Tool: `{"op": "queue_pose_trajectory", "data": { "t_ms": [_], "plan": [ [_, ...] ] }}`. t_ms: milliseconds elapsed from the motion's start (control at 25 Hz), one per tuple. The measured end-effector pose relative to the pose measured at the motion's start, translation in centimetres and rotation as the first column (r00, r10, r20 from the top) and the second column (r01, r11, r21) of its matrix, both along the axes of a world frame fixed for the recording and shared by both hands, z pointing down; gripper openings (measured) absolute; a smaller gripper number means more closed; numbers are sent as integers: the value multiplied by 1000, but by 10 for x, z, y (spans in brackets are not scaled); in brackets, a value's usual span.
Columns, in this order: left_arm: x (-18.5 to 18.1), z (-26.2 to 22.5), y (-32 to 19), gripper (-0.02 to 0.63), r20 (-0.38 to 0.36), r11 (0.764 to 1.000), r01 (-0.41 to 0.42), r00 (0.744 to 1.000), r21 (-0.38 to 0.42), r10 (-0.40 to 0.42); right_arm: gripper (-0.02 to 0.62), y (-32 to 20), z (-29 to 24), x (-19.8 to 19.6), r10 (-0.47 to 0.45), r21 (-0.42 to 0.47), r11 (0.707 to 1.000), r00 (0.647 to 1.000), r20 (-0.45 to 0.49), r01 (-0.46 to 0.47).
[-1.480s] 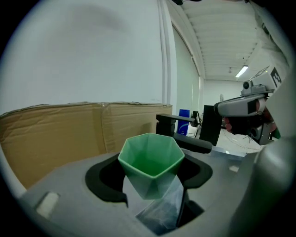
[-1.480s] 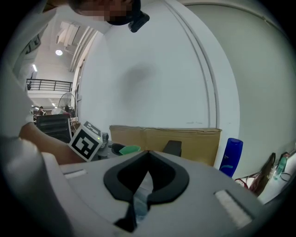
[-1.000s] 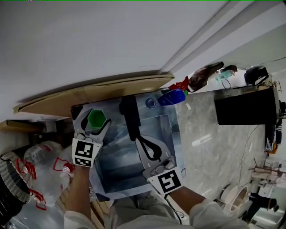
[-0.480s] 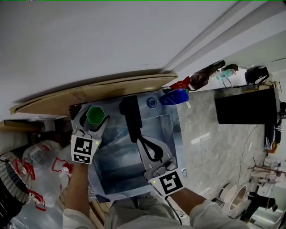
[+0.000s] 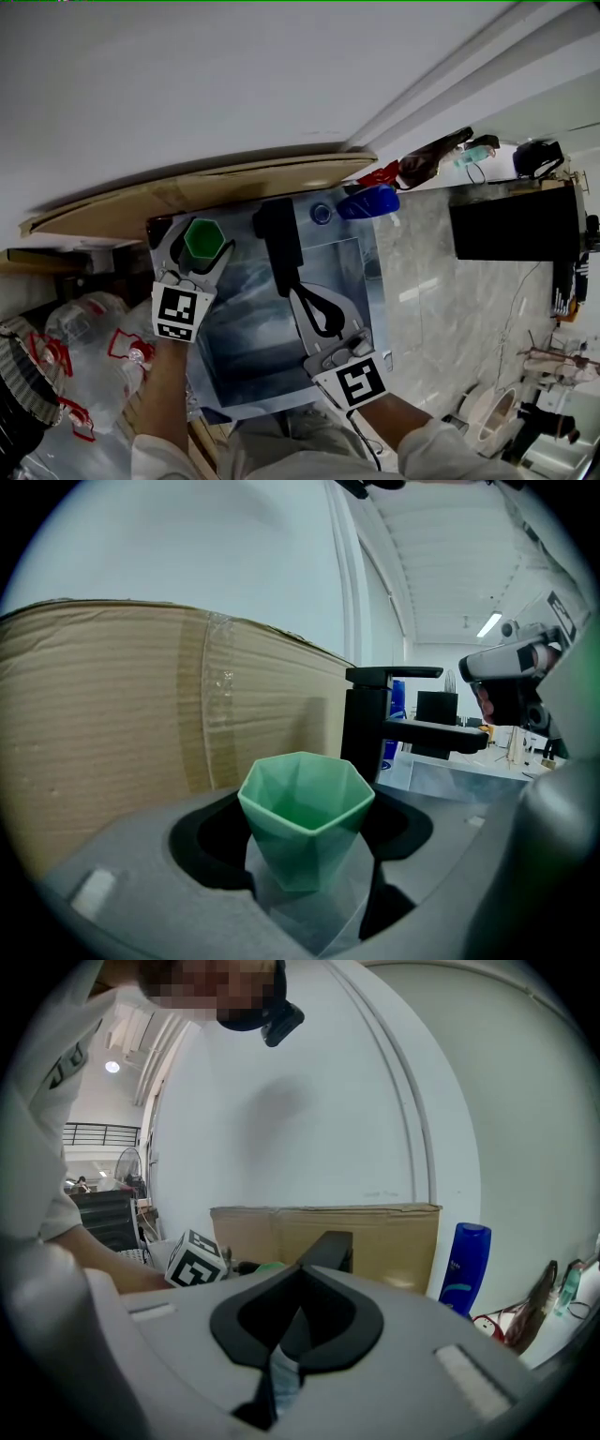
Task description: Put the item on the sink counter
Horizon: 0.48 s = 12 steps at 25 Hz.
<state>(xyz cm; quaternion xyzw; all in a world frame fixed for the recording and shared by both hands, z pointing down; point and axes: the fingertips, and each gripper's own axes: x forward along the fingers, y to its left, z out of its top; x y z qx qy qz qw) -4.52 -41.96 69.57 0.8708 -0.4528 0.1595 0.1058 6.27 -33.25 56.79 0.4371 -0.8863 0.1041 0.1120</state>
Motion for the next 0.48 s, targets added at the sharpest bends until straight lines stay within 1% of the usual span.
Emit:
{"op": "queue_pose_trajectory", "data": {
  "t_ms": [120,480],
  "plan": [
    [2,-1,2,383,-19,1000,-13,1000,-4,13,3,2,-2,-2,-1,4,1000,1000,-2,1],
    [-6,-11,8,396,-20,1000,-1,1000,9,2,3,5,-12,-5,0,22,1000,1000,-9,0]
  ]
}}
